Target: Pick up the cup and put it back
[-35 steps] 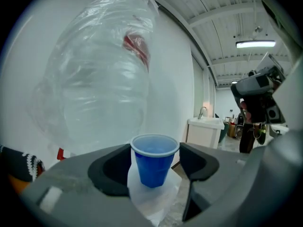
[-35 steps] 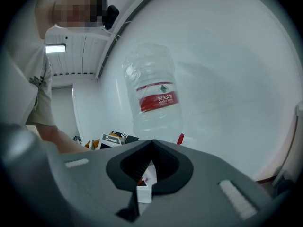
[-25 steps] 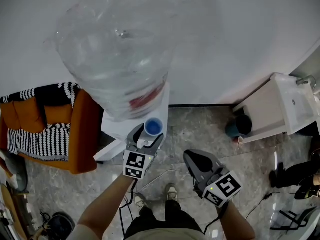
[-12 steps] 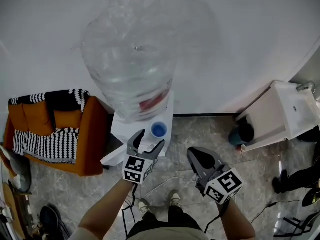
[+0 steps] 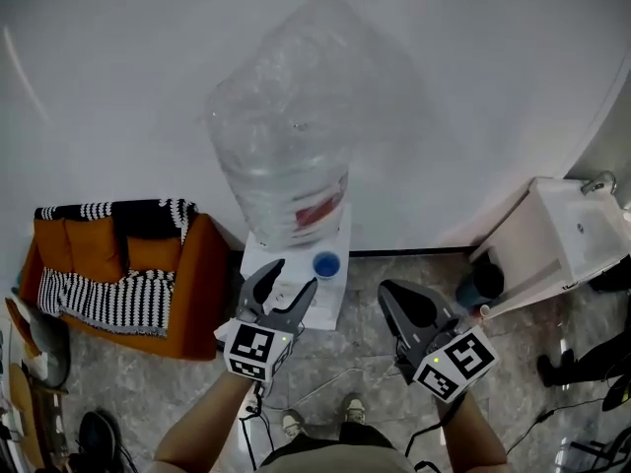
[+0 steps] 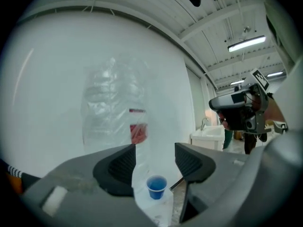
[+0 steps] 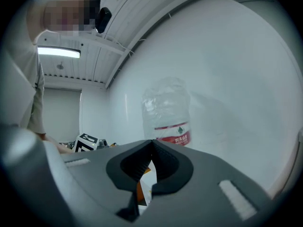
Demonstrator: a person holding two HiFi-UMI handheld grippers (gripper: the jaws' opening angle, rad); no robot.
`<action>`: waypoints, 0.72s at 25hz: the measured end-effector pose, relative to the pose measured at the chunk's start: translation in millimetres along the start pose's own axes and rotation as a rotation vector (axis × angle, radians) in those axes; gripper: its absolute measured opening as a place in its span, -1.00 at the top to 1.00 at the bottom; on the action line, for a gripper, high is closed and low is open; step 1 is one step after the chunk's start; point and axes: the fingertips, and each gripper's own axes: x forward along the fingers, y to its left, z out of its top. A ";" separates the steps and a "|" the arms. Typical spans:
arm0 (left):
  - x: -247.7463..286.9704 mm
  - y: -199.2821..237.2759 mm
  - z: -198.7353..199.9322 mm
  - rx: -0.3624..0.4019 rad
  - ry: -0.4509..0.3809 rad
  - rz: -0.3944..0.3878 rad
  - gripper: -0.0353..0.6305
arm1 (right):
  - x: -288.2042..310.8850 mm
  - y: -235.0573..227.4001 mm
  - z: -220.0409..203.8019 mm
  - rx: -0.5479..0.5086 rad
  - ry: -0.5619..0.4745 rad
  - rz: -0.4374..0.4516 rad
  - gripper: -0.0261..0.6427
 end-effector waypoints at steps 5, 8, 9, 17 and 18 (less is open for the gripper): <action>-41.6 2.7 44.0 0.027 -0.042 0.038 0.21 | -15.4 28.8 39.2 -0.054 -0.053 0.012 0.91; -67.0 0.1 65.0 0.023 -0.074 0.044 0.27 | -24.1 43.2 57.4 -0.074 -0.075 0.018 0.91; -76.6 -0.7 70.2 0.017 -0.083 0.048 0.31 | -26.3 48.5 62.4 -0.081 -0.082 0.023 0.91; -140.5 -7.0 87.1 0.036 -0.077 0.099 0.50 | -42.2 88.1 77.6 -0.134 -0.082 0.081 0.91; -146.6 -8.4 87.0 0.035 -0.075 0.104 0.52 | -43.7 92.7 76.9 -0.141 -0.078 0.086 0.91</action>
